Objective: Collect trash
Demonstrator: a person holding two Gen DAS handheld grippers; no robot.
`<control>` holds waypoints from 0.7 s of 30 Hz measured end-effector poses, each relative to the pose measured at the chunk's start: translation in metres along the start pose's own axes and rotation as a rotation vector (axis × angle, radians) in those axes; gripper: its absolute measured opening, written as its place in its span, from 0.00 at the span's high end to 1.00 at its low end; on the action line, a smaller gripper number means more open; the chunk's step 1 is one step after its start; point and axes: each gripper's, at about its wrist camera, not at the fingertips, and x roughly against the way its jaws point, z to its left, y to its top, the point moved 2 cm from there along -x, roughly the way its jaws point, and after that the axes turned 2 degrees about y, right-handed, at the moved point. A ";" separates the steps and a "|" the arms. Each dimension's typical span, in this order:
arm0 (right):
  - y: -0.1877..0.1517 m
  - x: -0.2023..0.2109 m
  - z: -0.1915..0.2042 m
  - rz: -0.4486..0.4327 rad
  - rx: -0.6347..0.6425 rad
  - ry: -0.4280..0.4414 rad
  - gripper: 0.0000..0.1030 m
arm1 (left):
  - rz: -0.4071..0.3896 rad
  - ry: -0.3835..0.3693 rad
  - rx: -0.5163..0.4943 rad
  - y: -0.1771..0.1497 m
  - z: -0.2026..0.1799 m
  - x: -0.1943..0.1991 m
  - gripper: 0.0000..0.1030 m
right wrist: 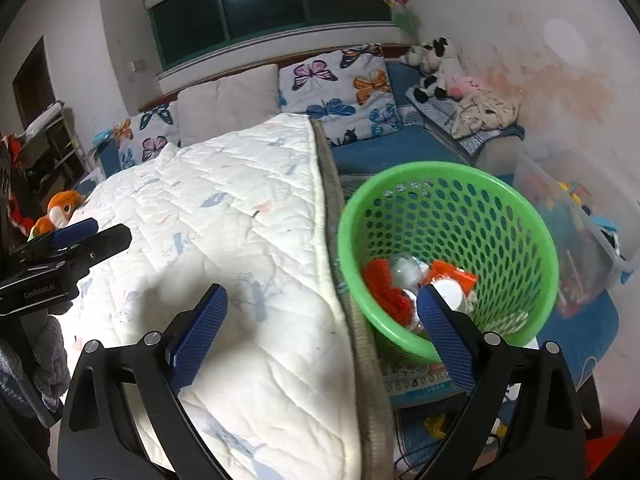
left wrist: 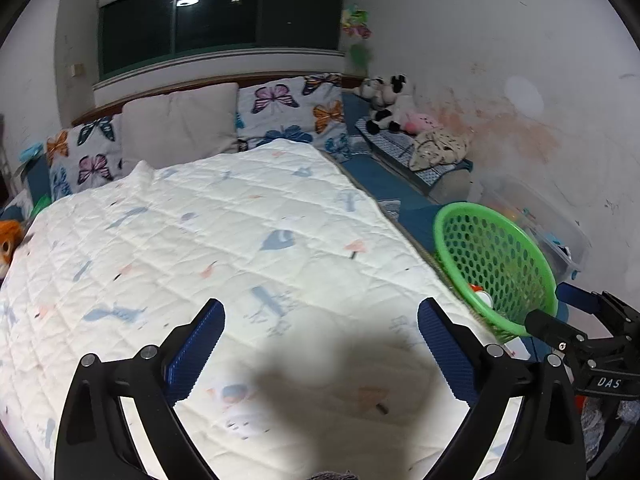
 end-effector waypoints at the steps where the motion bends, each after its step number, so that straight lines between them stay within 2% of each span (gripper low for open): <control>1: 0.001 0.000 0.004 -0.001 0.006 0.003 0.07 | -0.002 0.008 0.005 -0.001 0.004 0.002 0.09; 21: 0.001 -0.009 0.041 0.032 0.062 0.047 0.07 | -0.046 0.127 0.064 -0.030 0.050 0.037 0.09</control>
